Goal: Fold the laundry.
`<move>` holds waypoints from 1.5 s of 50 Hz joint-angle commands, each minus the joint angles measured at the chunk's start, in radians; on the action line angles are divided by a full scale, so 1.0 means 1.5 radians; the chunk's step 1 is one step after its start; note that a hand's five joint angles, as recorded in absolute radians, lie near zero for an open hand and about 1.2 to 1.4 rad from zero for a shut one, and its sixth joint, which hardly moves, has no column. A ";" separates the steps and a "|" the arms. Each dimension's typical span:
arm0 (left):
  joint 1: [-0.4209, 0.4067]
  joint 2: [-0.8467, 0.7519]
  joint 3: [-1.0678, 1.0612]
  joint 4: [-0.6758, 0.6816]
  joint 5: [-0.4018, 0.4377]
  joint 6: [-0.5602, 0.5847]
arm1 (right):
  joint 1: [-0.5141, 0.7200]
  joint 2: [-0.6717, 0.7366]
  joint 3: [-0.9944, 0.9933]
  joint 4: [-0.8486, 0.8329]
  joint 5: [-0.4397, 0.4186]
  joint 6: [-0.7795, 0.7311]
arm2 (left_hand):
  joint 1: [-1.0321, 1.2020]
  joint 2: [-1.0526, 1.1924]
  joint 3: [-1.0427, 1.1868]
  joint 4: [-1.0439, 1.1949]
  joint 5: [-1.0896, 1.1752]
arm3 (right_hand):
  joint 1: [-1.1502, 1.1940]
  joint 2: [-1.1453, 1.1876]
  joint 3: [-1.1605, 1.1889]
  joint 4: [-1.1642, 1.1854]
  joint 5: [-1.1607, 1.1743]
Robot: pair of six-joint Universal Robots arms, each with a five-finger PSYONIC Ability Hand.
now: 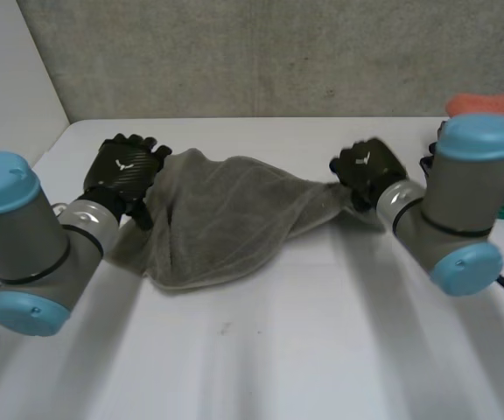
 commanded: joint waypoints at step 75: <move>0.085 -0.230 0.195 -0.231 0.185 0.197 | -0.041 -0.119 0.114 0.205 -0.010 0.024 | 0.798 0.792 0.790 0.796 0.782 | 0.232 0.153 0.142 0.134 0.169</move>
